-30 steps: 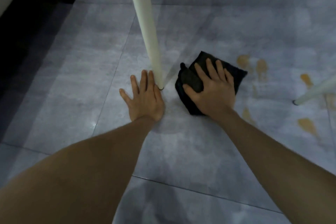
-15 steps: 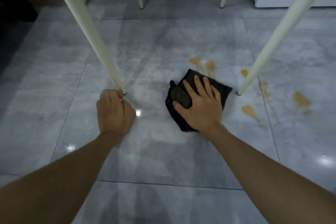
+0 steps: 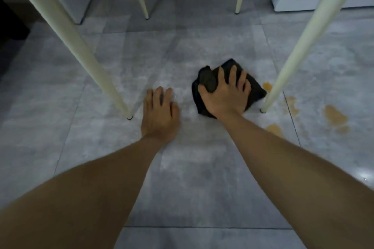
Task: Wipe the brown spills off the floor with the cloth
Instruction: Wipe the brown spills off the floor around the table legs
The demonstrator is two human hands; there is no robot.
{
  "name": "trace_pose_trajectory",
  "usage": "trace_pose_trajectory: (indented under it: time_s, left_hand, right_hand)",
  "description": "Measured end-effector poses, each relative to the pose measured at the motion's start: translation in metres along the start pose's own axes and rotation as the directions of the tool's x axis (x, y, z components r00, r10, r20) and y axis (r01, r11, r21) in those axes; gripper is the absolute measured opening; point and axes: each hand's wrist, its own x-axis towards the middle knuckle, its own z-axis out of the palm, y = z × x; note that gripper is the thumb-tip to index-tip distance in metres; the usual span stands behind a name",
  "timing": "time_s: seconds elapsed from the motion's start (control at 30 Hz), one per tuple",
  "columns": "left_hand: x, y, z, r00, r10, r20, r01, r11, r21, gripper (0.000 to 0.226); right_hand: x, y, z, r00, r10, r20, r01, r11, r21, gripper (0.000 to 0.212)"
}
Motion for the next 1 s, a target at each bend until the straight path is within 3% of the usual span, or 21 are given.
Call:
trace_pose_trajectory:
  time_s: [0.07, 0.2, 0.27, 0.37, 0.43, 0.57, 0.63, 0.83, 1.0]
  left_hand:
    - [0.001, 0.001, 0.001, 1.0, 0.012, 0.022, -0.013, 0.999, 0.032, 0.055]
    - [0.002, -0.001, 0.002, 0.998, -0.009, 0.065, 0.005, 0.998, 0.067, 0.056]
    - [0.003, -0.002, 0.0, 0.998, -0.002, 0.067, -0.004, 0.996, 0.084, 0.057]
    - [0.002, -0.003, 0.0, 0.997, 0.006, 0.081, -0.014, 0.995, 0.103, 0.057]
    - [0.003, -0.004, 0.001, 0.996, 0.012, 0.084, -0.02, 0.995, 0.098, 0.057]
    - [0.003, -0.005, 0.001, 0.997, 0.04, 0.065, -0.046, 0.995, 0.091, 0.061]
    - [0.002, -0.005, 0.001, 0.997, 0.041, 0.058, -0.046, 0.995, 0.092, 0.06]
    - [0.004, -0.003, 0.002, 0.997, 0.042, 0.063, -0.047, 0.996, 0.074, 0.056]
    - [-0.001, -0.004, -0.008, 0.984, 0.174, -0.033, -0.175, 0.984, -0.033, 0.058]
  right_hand:
    - [0.016, -0.013, 0.004, 0.999, -0.037, 0.018, 0.037, 0.999, -0.029, 0.085]
    - [-0.018, 0.014, 0.008, 0.94, -0.339, -0.033, 0.338, 0.941, -0.022, 0.076]
    - [-0.012, 0.03, 0.004, 0.95, -0.31, -0.038, 0.309, 0.951, -0.031, 0.076]
    - [0.03, 0.018, -0.005, 0.995, -0.099, -0.001, 0.099, 0.995, -0.034, 0.079]
    - [0.038, -0.001, -0.001, 0.999, -0.044, 0.01, 0.044, 0.999, -0.026, 0.081]
    - [-0.025, 0.001, 0.01, 0.944, -0.33, -0.01, 0.329, 0.943, -0.046, 0.079]
    - [-0.052, 0.023, 0.011, 0.915, -0.404, 0.009, 0.404, 0.913, -0.053, 0.078]
    - [-0.019, 0.02, 0.004, 0.985, -0.171, 0.004, 0.17, 0.982, -0.082, 0.083]
    - [-0.113, 0.05, 0.004, 0.93, -0.367, -0.031, 0.366, 0.93, -0.043, 0.076]
